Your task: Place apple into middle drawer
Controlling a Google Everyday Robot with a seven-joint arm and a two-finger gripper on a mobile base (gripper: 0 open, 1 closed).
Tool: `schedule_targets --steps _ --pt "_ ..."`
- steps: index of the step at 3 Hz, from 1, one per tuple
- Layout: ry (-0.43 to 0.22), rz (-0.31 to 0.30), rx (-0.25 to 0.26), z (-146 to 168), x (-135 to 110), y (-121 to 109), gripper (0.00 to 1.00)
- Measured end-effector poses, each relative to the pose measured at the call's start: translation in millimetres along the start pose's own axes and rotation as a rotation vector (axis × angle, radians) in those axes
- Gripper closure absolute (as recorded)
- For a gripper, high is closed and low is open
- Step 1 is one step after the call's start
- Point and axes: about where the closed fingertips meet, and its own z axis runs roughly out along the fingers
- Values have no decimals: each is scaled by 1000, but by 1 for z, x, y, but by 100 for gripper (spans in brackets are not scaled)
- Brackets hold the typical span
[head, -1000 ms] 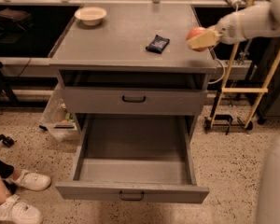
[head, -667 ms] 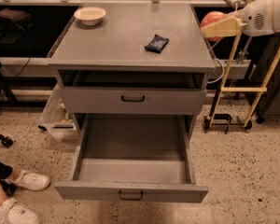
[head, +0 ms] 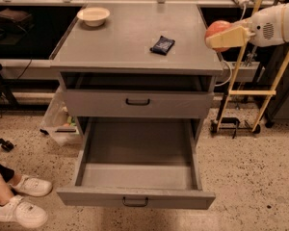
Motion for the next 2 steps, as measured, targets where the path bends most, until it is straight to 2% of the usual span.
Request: schedule_targets --steps 1,2 --pt "-24 -156 85 -32 -30 32 100" --pt "-69 -412 217 -70 -76 96 100"
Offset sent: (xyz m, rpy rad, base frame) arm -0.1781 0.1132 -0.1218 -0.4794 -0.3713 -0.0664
